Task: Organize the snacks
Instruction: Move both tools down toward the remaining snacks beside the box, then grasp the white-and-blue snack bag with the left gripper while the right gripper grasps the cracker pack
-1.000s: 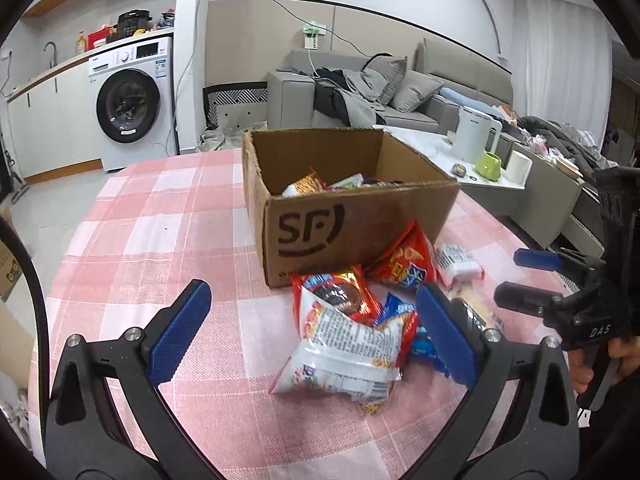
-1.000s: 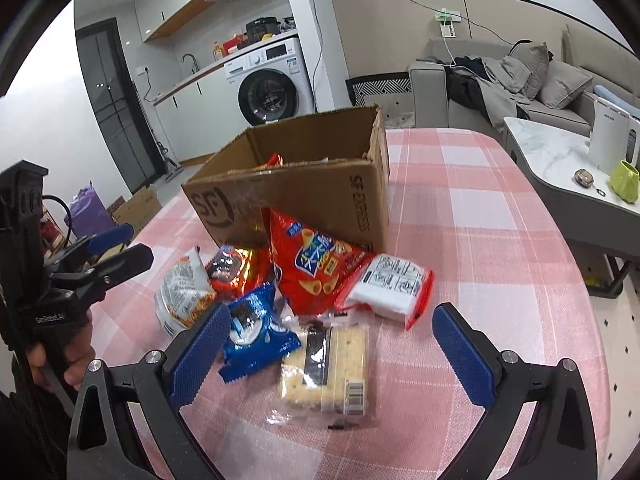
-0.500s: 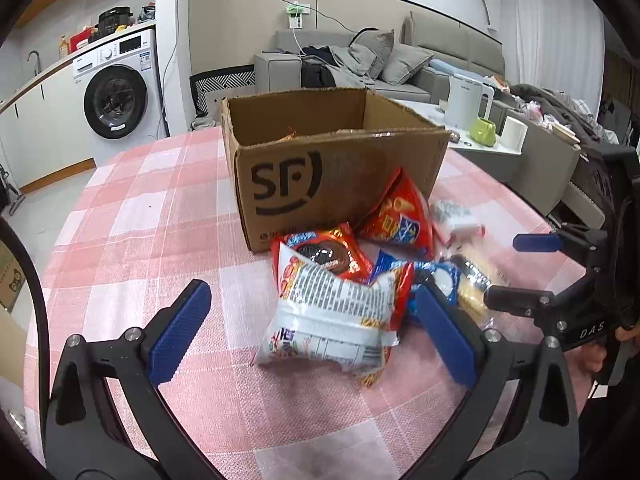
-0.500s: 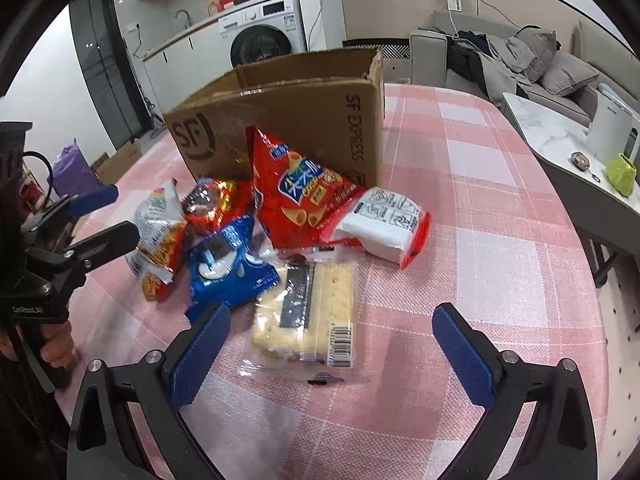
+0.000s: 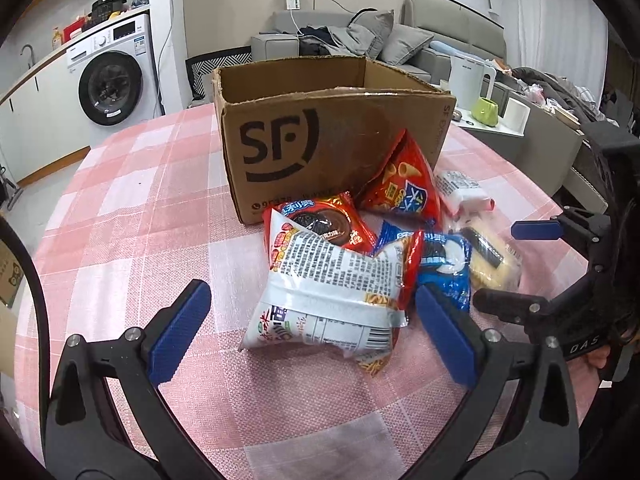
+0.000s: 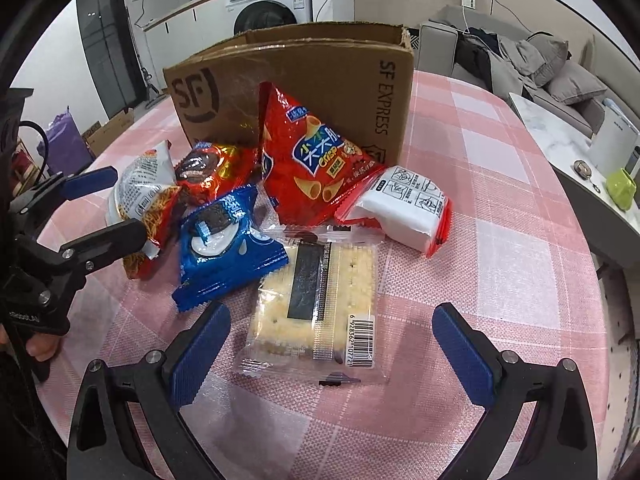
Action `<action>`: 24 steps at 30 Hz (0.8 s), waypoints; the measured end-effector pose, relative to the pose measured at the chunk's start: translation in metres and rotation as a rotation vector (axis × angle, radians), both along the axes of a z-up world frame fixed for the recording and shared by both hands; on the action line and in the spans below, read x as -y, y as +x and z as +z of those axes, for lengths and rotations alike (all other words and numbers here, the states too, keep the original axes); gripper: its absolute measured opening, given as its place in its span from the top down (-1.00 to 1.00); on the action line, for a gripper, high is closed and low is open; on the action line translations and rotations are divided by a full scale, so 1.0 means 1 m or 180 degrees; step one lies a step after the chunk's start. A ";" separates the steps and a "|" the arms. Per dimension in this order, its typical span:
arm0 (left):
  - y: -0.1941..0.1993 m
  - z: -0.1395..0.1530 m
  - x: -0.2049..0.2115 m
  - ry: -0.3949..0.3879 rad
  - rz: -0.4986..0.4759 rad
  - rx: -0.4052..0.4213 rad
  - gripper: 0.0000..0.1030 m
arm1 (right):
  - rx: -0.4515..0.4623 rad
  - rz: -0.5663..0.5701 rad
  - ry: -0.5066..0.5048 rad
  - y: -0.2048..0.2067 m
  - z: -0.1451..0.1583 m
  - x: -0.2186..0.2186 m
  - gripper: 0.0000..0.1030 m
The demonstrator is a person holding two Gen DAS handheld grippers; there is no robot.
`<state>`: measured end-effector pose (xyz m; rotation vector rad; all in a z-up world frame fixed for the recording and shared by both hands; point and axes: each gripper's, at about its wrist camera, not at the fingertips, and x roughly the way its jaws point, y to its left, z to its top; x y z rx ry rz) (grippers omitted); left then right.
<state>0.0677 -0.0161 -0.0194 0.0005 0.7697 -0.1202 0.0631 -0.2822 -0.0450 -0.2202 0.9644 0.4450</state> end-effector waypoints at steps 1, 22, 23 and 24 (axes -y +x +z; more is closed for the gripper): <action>0.000 -0.001 0.000 -0.0015 -0.0008 -0.0002 -0.97 | -0.0003 -0.0027 -0.0024 0.002 -0.002 0.000 -0.99; 0.000 -0.010 -0.001 -0.0068 -0.0097 -0.0096 -0.97 | 0.0123 0.0161 -0.0008 0.002 0.000 0.001 -0.15; 0.000 -0.010 0.001 -0.0060 -0.0114 -0.0098 -0.97 | 0.0128 0.0174 -0.0011 0.002 0.000 0.001 -0.15; 0.000 -0.010 0.001 -0.0050 -0.0121 -0.0092 -0.97 | 0.0133 0.0191 -0.0005 0.001 0.001 0.002 -0.15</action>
